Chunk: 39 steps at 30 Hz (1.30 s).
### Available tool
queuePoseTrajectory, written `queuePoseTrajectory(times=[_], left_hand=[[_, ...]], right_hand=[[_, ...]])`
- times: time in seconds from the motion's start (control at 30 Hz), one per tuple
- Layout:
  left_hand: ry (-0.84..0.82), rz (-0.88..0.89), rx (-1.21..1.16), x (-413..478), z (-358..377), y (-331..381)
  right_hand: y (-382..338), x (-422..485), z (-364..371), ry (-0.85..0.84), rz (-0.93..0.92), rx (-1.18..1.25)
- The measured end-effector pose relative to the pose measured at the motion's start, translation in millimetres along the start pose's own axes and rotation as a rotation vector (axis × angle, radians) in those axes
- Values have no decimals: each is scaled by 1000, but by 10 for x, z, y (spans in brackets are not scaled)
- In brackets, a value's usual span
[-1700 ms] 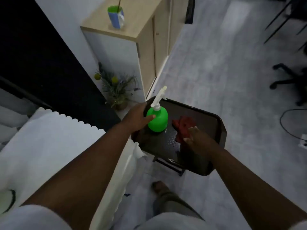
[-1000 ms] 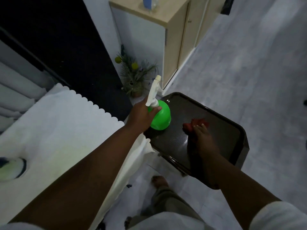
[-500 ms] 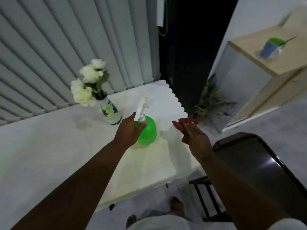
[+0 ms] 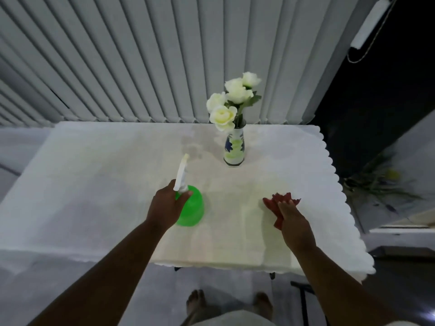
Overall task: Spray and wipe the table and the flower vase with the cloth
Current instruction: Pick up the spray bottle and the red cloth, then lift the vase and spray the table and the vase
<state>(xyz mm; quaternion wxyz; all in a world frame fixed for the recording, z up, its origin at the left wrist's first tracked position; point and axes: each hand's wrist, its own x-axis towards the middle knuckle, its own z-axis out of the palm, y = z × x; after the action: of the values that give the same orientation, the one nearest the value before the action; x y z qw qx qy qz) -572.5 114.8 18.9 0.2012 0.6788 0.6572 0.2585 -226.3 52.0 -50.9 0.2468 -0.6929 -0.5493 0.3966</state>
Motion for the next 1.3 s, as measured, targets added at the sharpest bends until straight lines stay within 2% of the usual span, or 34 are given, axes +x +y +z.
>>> queuePoseTrajectory(times=[0.1,0.23,0.3,0.4,0.5,0.6,0.7,0.77,0.83,1.0,1.07,1.17,1.3], left_hand=[[8,-13,-26,-55,17,-91],[8,-40,-89,-79,21,-148],[7,-59,-95,-81,17,-181],[-13,-48,-79,-91,39,-261],[-31,-4,-53,-131,91,-359],[-50,-36,-62,-182,122,-441],[-73,-50,-124,-214,118,-502],[-86,-69,-138,-214,115,-539],[-100,-89,-129,-208,124,-564],[-150,9,-184,-142,102,-555],[-135,18,-198,-46,106,-531],[-78,-57,-246,250,168,-406],[-168,-82,-326,835,390,-15]], right_hand=[[222,-33,128,24,-10,-544],[221,-84,168,-24,58,-792],[71,-94,193,47,-66,-889],[-317,-86,331,200,-246,-749],[-912,-1,629,92,-385,-465],[-1542,85,995,-45,-464,-237],[-1970,151,1334,-104,-443,-91],[-2110,205,1491,-64,-371,-12],[-2154,241,1584,5,-317,44],[-2094,231,1596,155,-385,46],[-2043,212,1437,178,-395,70],[-1925,173,1045,241,-407,122],[-1671,90,406,338,-342,155]])
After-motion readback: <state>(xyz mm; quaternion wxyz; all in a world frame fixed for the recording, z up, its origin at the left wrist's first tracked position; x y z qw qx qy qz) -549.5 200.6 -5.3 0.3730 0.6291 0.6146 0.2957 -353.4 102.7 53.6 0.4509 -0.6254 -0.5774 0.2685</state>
